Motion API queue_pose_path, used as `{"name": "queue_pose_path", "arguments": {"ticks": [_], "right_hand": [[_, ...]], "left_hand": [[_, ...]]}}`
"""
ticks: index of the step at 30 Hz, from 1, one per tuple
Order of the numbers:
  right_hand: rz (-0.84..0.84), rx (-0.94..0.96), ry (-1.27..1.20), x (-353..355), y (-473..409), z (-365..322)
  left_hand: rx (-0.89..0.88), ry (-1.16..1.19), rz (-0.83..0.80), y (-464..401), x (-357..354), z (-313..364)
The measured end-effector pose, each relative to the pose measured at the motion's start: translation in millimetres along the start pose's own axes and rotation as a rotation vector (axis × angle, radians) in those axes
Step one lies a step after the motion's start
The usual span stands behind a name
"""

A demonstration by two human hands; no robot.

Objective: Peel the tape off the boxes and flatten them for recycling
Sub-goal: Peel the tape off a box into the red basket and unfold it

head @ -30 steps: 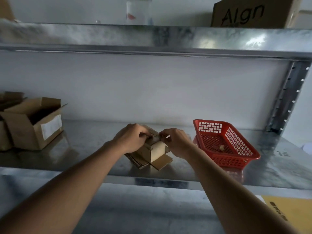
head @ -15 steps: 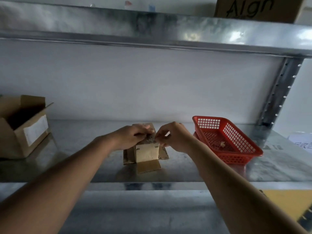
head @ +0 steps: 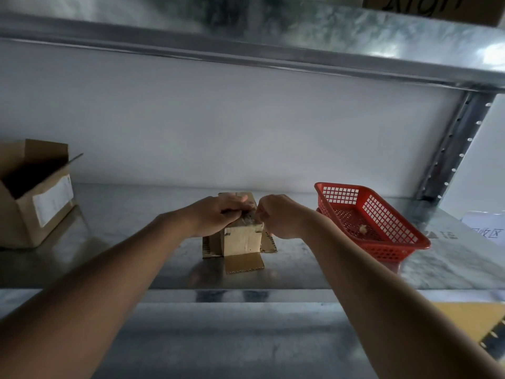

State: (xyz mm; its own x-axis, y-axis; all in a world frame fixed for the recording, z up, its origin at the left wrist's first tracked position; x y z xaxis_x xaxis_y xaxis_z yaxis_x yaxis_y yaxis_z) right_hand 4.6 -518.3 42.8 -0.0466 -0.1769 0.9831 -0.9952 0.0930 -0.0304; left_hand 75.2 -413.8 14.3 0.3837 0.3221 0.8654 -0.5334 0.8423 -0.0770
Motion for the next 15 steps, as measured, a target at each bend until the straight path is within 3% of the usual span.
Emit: {"name": "queue_pose_path", "arguments": {"ticks": [15], "right_hand": [[0.233,0.222,0.169,2.3,23.8,-17.7]], "left_hand": [[0.009,0.038,-0.016,-5.6,0.7,-2.7]]}}
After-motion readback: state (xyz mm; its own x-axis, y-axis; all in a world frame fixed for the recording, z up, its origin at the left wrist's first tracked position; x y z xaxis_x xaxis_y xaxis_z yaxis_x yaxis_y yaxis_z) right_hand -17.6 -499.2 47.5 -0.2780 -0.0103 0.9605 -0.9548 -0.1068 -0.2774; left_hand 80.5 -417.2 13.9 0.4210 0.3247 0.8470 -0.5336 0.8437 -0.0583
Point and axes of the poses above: each hand's wrist, its own y-axis away from the middle knuckle, its own x-axis out of the back of the hand, z = x × y, the point moved 10 cm from there along -y, towards the middle knuckle, and after that the axes turned 2 degrees about y, right-handed, at the moved point
